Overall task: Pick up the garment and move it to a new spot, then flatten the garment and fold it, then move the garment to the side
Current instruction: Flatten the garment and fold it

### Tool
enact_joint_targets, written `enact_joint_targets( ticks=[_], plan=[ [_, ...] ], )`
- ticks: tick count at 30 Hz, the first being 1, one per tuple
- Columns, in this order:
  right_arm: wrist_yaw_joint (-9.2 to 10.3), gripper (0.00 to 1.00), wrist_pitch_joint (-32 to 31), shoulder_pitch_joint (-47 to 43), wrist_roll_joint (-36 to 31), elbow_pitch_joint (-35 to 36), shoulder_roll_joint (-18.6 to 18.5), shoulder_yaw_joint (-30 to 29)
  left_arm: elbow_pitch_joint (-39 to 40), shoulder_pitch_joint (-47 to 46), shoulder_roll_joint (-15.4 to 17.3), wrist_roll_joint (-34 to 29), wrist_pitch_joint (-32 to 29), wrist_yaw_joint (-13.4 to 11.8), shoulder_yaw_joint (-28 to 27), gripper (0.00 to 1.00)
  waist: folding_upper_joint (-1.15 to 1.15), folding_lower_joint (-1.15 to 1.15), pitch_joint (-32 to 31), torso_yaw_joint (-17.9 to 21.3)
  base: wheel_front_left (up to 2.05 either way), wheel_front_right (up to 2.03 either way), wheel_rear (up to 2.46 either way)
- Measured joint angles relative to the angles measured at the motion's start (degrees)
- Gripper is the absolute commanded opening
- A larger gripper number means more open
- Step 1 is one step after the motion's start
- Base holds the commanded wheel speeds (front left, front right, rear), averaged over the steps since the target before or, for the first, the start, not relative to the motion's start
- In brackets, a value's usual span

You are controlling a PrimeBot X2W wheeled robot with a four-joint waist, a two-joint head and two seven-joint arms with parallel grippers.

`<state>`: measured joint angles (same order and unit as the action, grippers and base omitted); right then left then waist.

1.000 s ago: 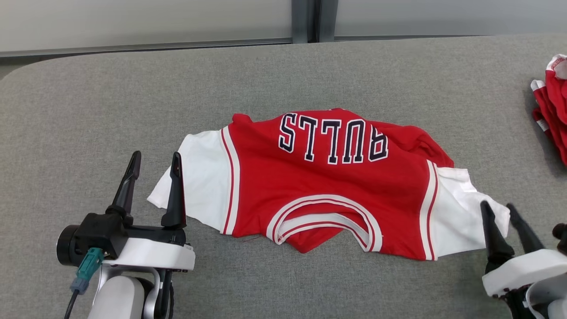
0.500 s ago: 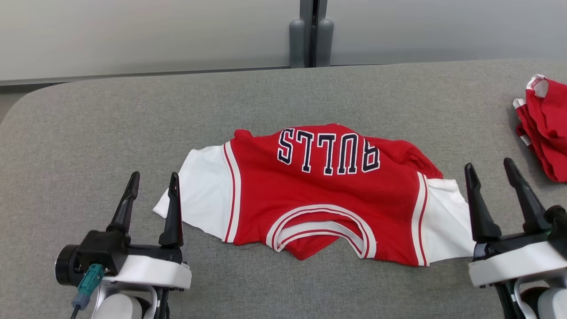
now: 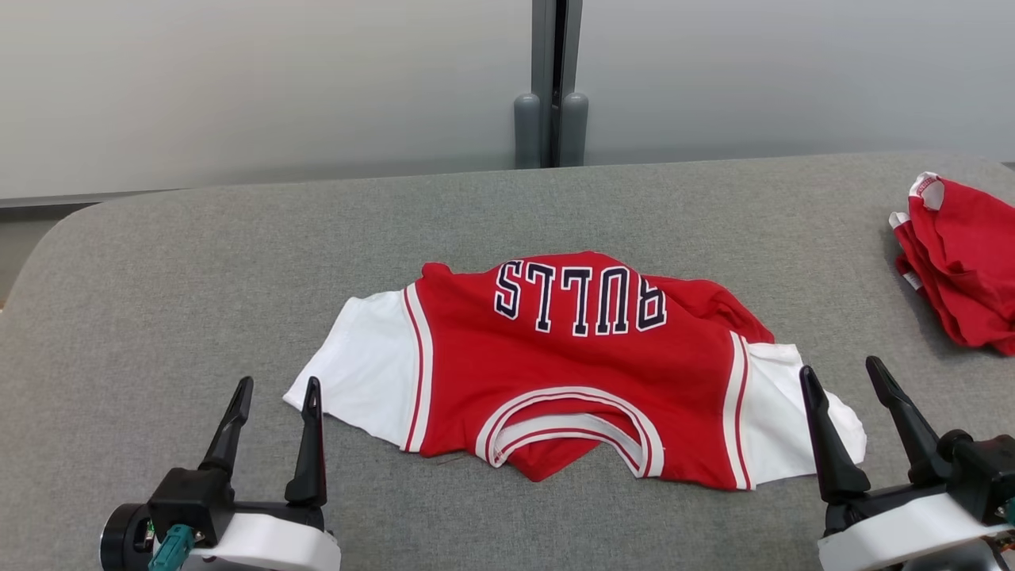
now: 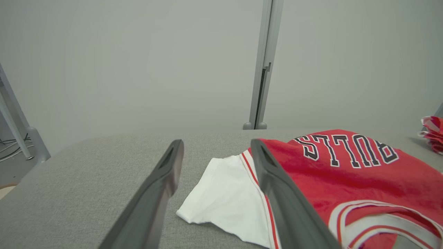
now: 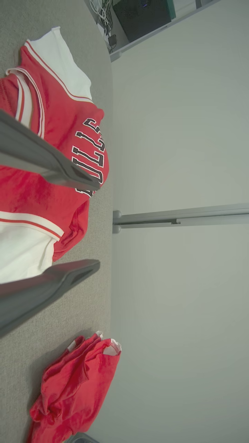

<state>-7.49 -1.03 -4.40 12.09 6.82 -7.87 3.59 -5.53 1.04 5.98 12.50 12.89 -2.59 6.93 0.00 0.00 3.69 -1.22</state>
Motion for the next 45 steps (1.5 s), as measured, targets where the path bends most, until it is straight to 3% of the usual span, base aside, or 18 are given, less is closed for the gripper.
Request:
enact_joint_targets(
  ticks=[24,27,32,37,45],
  plan=[
    [0.0,1.0,-1.2,1.6,0.1,-0.5,-0.8,2.2,1.4,-0.4,0.5,0.6,-0.3,-1.0,0.9,1.0,0.0,0.0,1.5,-0.4,0.0,0.0,0.0],
    [0.0,1.0,-2.0,3.9,0.6,-2.4,-2.0,6.2,1.4,-1.3,0.4,0.7,-0.2,-1.0,1.1,1.0,0.0,0.0,2.4,-0.8,0.0,0.0,0.0],
    [0.0,1.0,-3.1,9.8,2.1,-7.4,-3.7,18.3,1.4,-3.3,0.3,0.7,0.3,-1.0,1.4,1.0,0.0,0.0,4.6,-1.5,0.0,0.0,0.0],
    [0.0,1.0,-3.5,18.2,4.5,-14.6,-3.7,31.1,0.9,-5.7,0.0,1.0,0.8,-0.8,1.7,1.0,0.0,0.0,7.4,-2.7,0.0,0.0,0.0],
    [-0.01,1.0,-3.9,30.4,6.6,-27.4,-2.6,45.4,-0.6,-8.2,-1.0,1.6,1.8,-0.5,2.2,1.0,0.0,0.0,10.8,-5.1,0.0,0.0,0.0]
  ],
)
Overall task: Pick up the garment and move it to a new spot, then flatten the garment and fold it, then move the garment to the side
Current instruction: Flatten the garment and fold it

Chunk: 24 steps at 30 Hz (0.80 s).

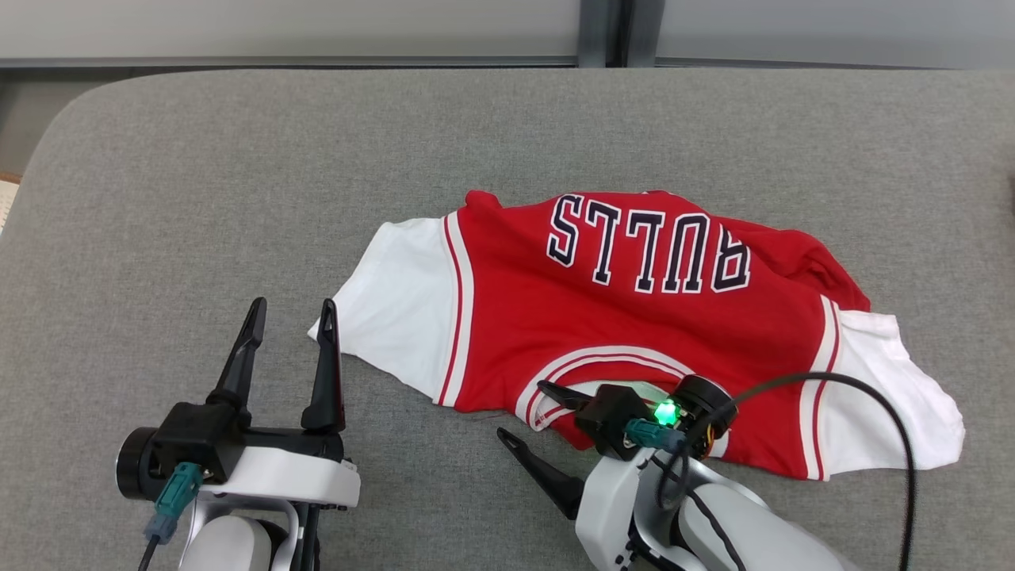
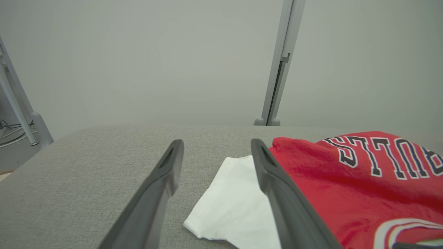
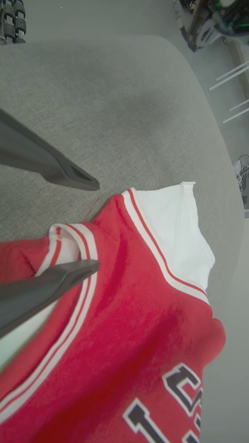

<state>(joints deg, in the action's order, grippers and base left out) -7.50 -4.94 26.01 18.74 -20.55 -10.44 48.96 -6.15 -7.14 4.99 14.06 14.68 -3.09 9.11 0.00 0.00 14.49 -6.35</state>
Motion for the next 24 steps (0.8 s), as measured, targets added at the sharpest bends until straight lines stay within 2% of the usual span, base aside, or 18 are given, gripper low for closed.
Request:
enact_joint_targets(
  ticks=[8,9,10,11,12,18,24],
  plan=[
    [0.0,1.0,-4.7,9.3,1.3,-10.2,1.7,8.2,-0.7,-1.9,-0.4,0.1,0.2,0.1,-0.1,1.0,0.0,0.0,2.6,-0.7,0.0,0.0,0.0],
    [0.01,0.55,-5.1,10.0,1.6,-10.8,2.0,9.0,-0.8,-1.9,-0.4,0.1,0.2,0.2,-0.2,1.0,0.0,0.0,2.8,-0.6,0.0,0.0,0.0],
    [0.01,0.4,-5.1,10.9,2.1,-11.3,2.3,9.5,-1.0,-2.1,-0.5,0.1,0.2,0.2,-0.3,1.0,0.0,0.0,2.9,-0.5,0.0,0.0,0.0],
    [0.01,0.1,-4.7,11.6,2.5,-11.7,2.5,9.8,-1.0,-2.3,-0.5,0.1,0.2,0.2,-0.3,1.0,0.0,0.0,3.0,-0.4,0.0,0.0,0.0],
    [0.01,0.0,-4.4,12.2,2.8,-12.0,2.6,10.1,-1.0,-2.5,-0.6,0.1,0.3,0.3,-0.4,1.0,0.0,0.0,3.1,-0.2,0.0,0.0,0.0],
    [0.01,0.0,0.1,13.6,4.5,-11.0,3.6,9.2,-0.7,-2.5,-0.7,-0.2,0.3,0.3,-1.0,1.0,0.0,0.0,2.8,0.8,0.0,0.0,0.0],
    [0.01,0.0,5.0,14.3,6.3,-5.3,3.8,3.0,-0.5,-2.5,-0.8,-0.8,0.3,0.5,-1.5,1.0,0.0,0.0,2.1,2.6,0.0,0.0,0.0]
  ],
)
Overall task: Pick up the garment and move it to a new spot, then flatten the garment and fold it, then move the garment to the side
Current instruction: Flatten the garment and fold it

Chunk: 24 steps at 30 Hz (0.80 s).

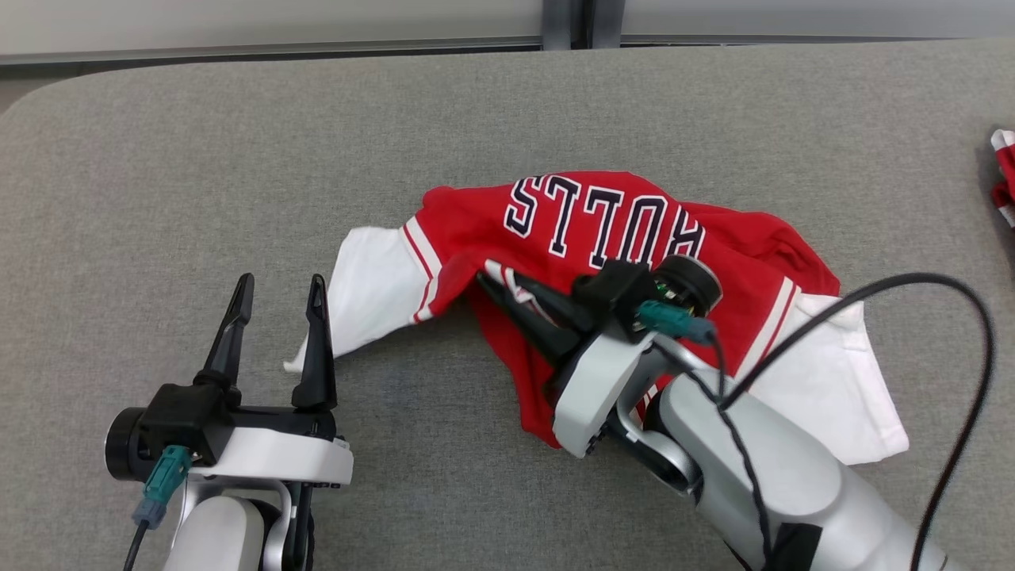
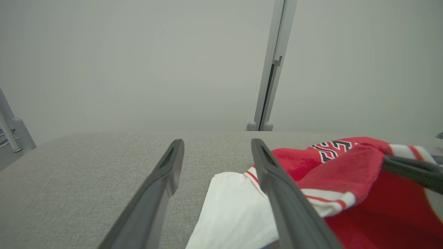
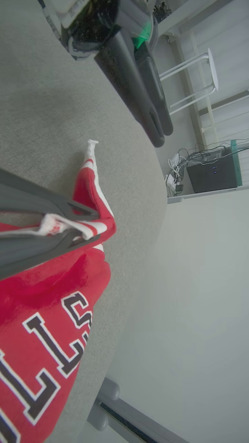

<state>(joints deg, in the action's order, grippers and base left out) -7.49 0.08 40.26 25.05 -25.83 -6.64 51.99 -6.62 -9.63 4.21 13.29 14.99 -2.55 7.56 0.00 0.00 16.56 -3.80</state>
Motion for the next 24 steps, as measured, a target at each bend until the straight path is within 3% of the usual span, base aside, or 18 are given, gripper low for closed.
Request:
enact_joint_targets(
  ticks=[5,7,17,20,23,24],
  plan=[
    [0.0,0.0,1.6,-3.4,1.8,5.2,-0.6,-10.3,0.3,0.5,0.0,-0.3,0.0,0.0,-0.5,1.0,0.0,0.0,-0.9,1.4,0.0,0.0,0.0],
    [0.0,0.0,1.5,-7.2,2.6,6.9,-1.5,-18.7,0.4,0.9,0.0,-0.5,0.0,0.1,-0.6,1.0,0.0,0.0,-1.2,2.2,0.0,0.0,0.0],
    [0.01,0.0,0.4,-21.9,4.5,5.6,-1.2,-46.9,0.6,1.0,0.0,-0.7,0.0,0.4,-0.5,1.0,0.0,0.0,-0.6,3.3,0.0,0.0,0.0],
    [0.02,0.0,0.2,-24.9,5.0,3.5,-0.9,-52.2,0.6,1.0,0.1,-0.8,0.0,0.5,-0.5,1.0,0.0,0.0,-0.5,3.4,0.0,0.0,0.0],
    [0.0,0.0,0.1,-26.3,5.9,1.9,-0.3,-53.9,0.6,1.0,0.2,-0.9,0.0,0.5,-0.6,1.0,0.0,0.0,-0.5,3.7,0.0,0.0,0.0],
    [0.01,0.08,0.1,-26.5,6.4,1.7,-0.1,-53.8,0.6,1.0,0.3,-1.0,0.0,0.5,-0.6,1.0,0.0,0.0,-0.5,3.7,0.0,0.0,0.0]
  ],
)
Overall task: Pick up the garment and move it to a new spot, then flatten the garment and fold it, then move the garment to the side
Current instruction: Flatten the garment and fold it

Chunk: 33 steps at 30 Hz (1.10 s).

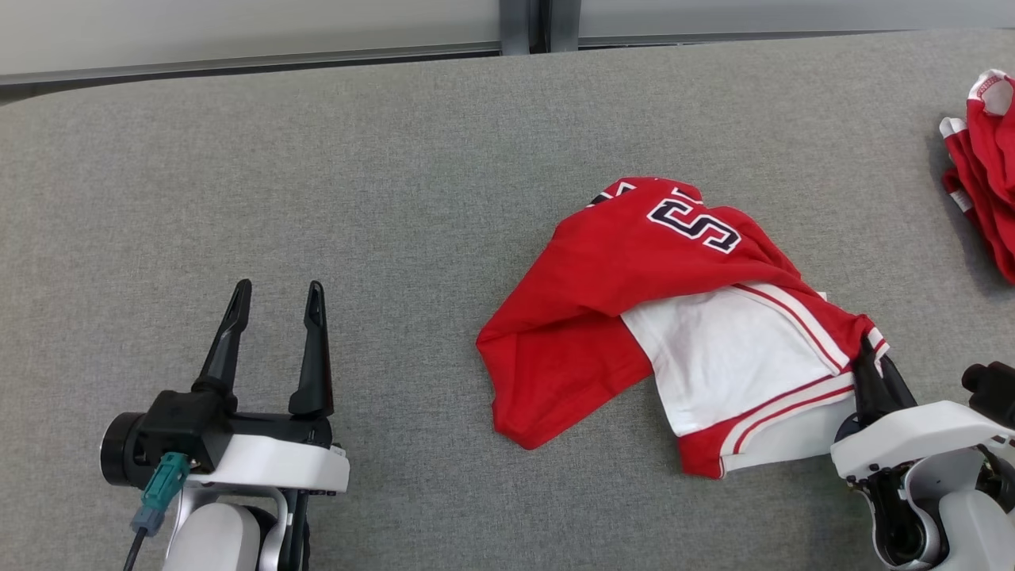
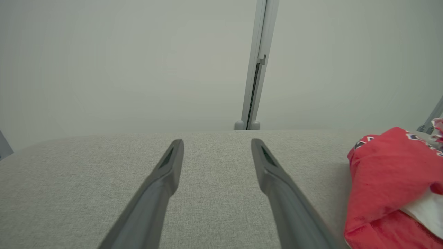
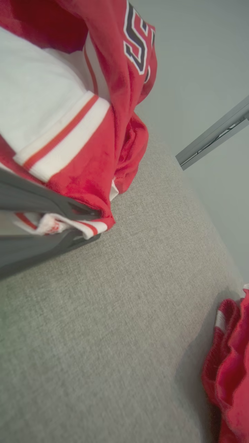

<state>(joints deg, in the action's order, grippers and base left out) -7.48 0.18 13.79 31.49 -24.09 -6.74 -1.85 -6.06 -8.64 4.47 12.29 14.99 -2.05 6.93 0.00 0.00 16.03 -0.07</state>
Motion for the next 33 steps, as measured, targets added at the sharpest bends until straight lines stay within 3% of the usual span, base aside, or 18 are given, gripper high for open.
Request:
enact_joint_targets(
  ticks=[1,2,3,10,17,22,33],
  plan=[
    [-0.01,0.43,0.2,-0.1,0.3,0.0,0.1,0.2,0.0,0.0,0.0,0.0,0.0,0.0,0.0,1.0,0.0,0.0,-0.1,0.1,0.0,0.0,0.0],
    [0.0,0.91,0.3,-0.3,0.3,0.1,0.1,0.5,0.0,0.0,0.1,0.0,0.0,0.0,0.0,1.0,0.0,0.0,-0.1,0.1,0.0,0.0,0.0],
    [-0.01,1.0,0.4,-0.6,0.6,0.6,0.0,0.8,-0.1,0.0,0.1,-0.1,0.0,0.0,0.0,1.0,0.0,0.0,-0.2,0.1,0.0,0.0,0.0],
    [0.0,1.0,3.9,-3.7,-0.4,9.4,-3.0,2.7,-0.4,0.3,0.5,-0.1,0.0,0.0,-0.3,1.0,0.0,0.0,-1.7,-0.1,0.0,0.0,0.0],
    [-0.01,1.0,2.7,-7.7,-4.5,22.1,-4.4,2.6,-0.5,2.4,1.1,-0.1,0.0,-0.5,-0.6,1.0,0.0,0.0,-4.3,-0.1,0.0,0.0,0.0],
    [-0.01,1.0,-0.4,-9.7,-12.6,31.3,-4.6,3.8,0.1,4.2,1.7,-0.1,-0.3,-0.9,-0.3,1.0,0.0,0.0,-6.8,-0.2,0.0,0.0,0.0],
    [-0.01,1.0,-2.7,-17.1,-15.9,33.3,-1.1,5.0,1.2,8.5,2.7,-0.2,-2.4,-1.5,0.5,1.0,0.0,0.0,-10.7,-0.5,0.0,0.0,0.0]
  ],
)
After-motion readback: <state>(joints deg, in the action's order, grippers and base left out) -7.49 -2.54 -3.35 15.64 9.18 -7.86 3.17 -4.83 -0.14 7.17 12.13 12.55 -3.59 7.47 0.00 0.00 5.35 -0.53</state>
